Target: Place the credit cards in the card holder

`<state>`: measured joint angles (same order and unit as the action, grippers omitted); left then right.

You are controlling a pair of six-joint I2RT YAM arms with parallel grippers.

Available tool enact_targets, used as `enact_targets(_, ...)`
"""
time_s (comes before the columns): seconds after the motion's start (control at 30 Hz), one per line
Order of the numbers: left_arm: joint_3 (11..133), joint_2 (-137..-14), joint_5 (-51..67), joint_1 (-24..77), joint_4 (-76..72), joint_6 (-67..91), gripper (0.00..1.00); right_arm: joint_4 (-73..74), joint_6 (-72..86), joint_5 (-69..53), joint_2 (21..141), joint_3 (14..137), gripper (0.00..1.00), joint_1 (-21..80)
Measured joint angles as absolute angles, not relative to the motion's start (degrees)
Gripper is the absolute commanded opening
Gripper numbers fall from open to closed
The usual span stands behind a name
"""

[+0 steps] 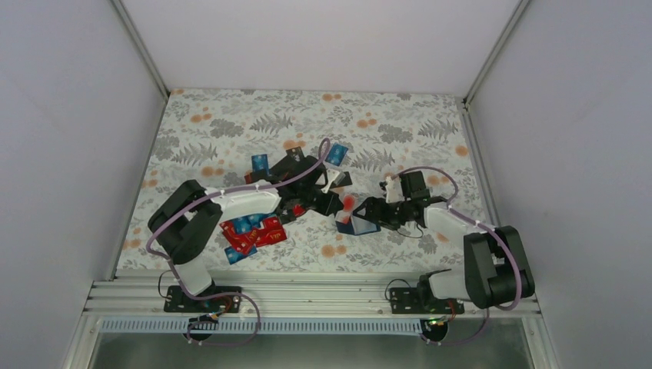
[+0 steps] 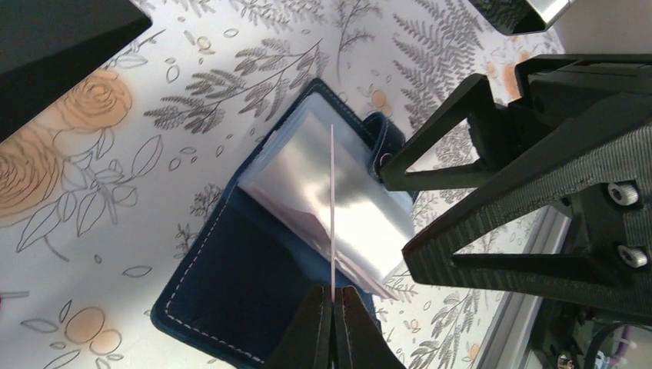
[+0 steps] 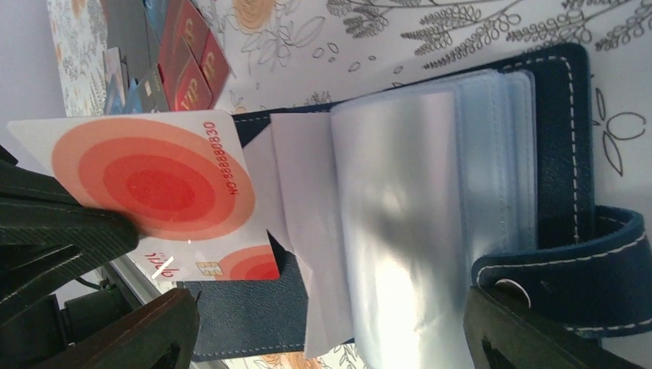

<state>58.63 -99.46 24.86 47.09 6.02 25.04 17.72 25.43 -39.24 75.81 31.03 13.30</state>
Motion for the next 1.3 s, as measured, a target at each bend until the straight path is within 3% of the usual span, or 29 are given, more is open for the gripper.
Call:
enact_targets(0.43, 55.4, -99.4, 23.0, 47.1, 5.5, 25.1, 0.02, 16.4, 24.7, -40.6, 77.3, 30.5, 0.90, 13.3)
enact_targets(1.3, 51.0, -93.4, 19.8, 47.1, 1.3, 30.9, 0.02, 9.4, 24.0, -60.1, 81.8, 29.2, 0.87, 13.6)
